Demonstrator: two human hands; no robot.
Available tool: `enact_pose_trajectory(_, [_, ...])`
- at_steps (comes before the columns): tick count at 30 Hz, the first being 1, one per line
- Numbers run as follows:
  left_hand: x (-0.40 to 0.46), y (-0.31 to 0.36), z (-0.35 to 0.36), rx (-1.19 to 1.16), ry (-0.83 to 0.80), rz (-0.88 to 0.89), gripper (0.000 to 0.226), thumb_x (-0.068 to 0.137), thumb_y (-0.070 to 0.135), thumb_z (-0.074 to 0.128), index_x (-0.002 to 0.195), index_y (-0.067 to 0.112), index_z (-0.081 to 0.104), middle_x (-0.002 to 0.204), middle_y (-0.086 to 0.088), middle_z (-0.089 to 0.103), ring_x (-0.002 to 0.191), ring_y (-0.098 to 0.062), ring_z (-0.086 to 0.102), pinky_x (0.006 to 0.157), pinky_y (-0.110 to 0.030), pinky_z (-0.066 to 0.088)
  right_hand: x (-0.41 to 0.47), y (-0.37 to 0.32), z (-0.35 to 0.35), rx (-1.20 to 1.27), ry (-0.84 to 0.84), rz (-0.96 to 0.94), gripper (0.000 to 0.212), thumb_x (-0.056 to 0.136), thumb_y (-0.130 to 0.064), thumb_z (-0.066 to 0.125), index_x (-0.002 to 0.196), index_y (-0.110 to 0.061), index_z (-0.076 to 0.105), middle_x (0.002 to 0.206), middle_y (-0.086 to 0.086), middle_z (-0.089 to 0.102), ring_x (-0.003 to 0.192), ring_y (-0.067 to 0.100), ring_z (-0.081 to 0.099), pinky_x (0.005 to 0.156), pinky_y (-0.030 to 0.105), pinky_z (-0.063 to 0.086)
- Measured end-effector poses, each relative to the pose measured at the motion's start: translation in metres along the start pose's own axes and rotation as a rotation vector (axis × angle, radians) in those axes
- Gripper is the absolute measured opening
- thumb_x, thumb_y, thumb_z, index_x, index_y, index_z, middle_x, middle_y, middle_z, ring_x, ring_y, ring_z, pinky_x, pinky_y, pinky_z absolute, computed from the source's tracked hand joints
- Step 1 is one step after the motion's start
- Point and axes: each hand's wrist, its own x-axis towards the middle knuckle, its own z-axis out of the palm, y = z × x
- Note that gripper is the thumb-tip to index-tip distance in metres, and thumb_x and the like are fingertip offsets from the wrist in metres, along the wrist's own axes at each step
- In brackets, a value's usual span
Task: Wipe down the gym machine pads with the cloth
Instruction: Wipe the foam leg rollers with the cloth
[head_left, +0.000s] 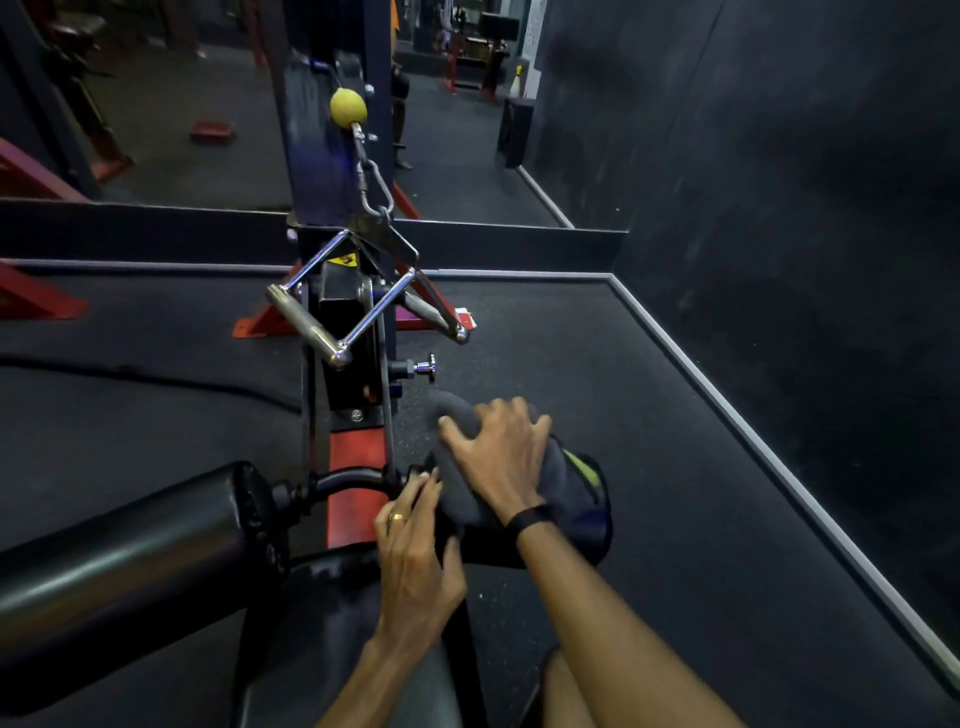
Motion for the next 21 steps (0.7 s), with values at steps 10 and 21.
enact_pose_trajectory(10, [0.075,0.019,0.011,0.074,-0.088,-0.249,0.044,0.093,0.038,0.043,0.114,0.009,0.068,0.110,-0.006,0.069,0.107,-0.029,0.057,0.094,-0.037,0.034,-0.085,0.101,0.005,0.092,0.427,-0.264,0.029,0.079,-0.047,0.066,0.081,-0.019,0.066,0.085,-0.004,0.063,0.087,0.021,0.052,0.075,0.041,0.034])
enact_pose_trajectory(21, [0.044,0.021,0.019,0.135,-0.135,-0.300,0.055,0.090,0.044,0.042,0.123,0.009,0.068,0.122,-0.004,0.068,0.117,-0.024,0.052,0.095,-0.045,0.029,0.013,0.124,-0.023,0.012,-0.218,0.348,0.048,0.087,-0.059,0.049,0.103,-0.021,0.074,0.112,0.004,0.072,0.116,0.028,0.056,0.097,0.047,0.033])
